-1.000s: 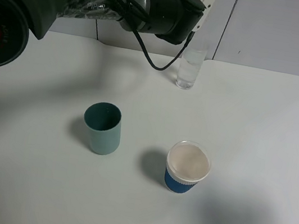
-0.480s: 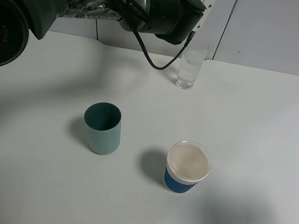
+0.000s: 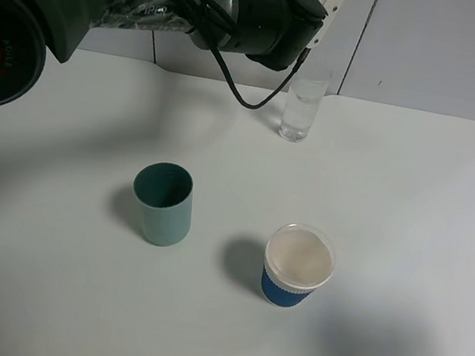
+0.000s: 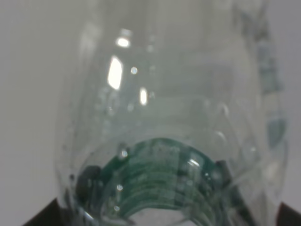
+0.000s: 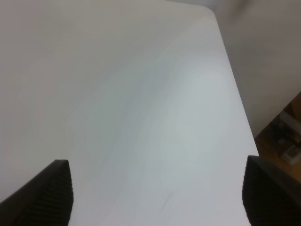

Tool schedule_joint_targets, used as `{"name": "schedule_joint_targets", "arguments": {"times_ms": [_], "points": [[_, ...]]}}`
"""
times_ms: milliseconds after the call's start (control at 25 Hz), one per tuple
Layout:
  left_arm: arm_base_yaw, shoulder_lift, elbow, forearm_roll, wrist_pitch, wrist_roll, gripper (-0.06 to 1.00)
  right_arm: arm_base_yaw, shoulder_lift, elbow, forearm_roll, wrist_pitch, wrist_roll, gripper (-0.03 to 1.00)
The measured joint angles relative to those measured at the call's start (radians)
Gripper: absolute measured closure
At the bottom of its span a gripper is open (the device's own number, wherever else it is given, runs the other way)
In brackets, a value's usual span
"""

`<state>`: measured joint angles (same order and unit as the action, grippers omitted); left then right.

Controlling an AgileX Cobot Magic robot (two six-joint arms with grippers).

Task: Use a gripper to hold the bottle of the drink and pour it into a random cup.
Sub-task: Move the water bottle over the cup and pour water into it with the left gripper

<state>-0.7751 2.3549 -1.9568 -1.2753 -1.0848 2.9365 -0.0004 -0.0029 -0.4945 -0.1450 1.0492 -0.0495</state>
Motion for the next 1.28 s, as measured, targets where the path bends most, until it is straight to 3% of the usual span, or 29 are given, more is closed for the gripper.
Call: {"name": "schedule_joint_targets", "arguments": {"times_ms": [1280], "points": [[0.011, 0.0, 0.0, 0.033, 0.011, 0.0, 0.45, 0.0, 0.0, 0.0, 0.0, 0.0, 0.0, 0.23]]}}
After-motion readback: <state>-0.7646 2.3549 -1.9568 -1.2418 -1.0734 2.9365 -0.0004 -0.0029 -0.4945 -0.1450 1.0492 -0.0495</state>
